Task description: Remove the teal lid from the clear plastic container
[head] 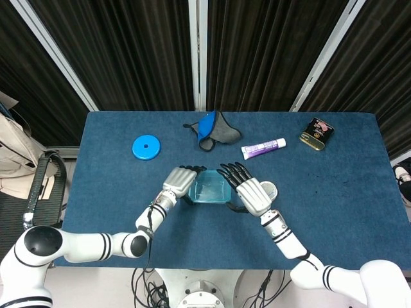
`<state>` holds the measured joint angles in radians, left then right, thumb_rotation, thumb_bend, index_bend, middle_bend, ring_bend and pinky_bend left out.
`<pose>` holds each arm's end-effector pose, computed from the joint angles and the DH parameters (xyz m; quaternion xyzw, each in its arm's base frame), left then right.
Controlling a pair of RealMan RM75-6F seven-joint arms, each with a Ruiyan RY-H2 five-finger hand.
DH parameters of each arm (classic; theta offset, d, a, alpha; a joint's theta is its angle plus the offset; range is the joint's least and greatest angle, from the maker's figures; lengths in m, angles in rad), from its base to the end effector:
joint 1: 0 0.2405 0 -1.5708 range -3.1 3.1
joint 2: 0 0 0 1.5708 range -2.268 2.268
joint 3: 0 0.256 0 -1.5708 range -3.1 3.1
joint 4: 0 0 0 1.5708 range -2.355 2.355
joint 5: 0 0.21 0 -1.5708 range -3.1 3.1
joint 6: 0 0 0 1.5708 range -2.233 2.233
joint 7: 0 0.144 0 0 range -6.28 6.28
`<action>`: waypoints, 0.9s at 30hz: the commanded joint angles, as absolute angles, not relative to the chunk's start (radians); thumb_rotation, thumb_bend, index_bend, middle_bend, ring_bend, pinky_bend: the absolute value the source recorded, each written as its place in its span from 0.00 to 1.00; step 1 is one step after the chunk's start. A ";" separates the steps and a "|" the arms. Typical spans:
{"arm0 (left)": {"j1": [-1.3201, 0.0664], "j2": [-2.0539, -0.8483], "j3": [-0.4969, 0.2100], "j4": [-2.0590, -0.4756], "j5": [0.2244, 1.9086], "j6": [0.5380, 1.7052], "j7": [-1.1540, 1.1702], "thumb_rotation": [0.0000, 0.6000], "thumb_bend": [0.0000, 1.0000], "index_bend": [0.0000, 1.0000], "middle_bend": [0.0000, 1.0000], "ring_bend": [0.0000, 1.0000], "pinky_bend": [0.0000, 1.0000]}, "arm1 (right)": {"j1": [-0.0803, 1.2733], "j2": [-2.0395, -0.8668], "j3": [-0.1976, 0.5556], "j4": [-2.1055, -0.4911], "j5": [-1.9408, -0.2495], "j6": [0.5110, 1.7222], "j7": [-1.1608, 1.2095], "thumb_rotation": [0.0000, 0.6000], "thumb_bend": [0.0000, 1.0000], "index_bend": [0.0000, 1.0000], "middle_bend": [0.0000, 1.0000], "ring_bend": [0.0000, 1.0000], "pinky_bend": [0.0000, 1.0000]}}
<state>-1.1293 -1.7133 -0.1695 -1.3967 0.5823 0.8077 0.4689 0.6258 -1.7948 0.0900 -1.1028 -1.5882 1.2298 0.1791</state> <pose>-0.0552 0.3633 -0.0888 -0.7750 -0.4450 -0.3010 0.3328 -0.1620 -0.3095 -0.0546 0.6999 -0.3640 0.5232 0.3223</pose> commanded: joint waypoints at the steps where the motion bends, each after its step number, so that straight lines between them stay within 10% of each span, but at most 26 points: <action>1: -1.129 -1.713 -0.171 -1.398 0.583 0.805 0.469 1.00 0.00 0.19 0.22 0.19 0.23 | 0.627 -1.797 0.091 -1.100 -1.591 1.236 0.190 1.00 0.23 0.00 0.00 0.00 0.00; 11: -1.120 -1.708 -0.184 -1.402 0.599 0.787 0.434 1.00 0.00 0.09 0.16 0.17 0.23 | 0.629 -1.828 0.079 -1.045 -1.619 1.269 0.241 1.00 0.52 0.33 0.07 0.00 0.00; 27: -1.079 -1.701 -0.199 -1.424 0.687 0.810 0.361 1.00 0.00 0.00 0.00 0.00 0.07 | 0.625 -1.834 0.070 -1.026 -1.625 1.281 0.243 1.00 0.52 0.51 0.10 0.00 0.00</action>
<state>-1.0818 -1.7025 -0.1989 -1.4207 0.6827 0.8064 0.3643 0.6256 -1.8337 0.0695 -1.0261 -1.6244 1.2802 0.2429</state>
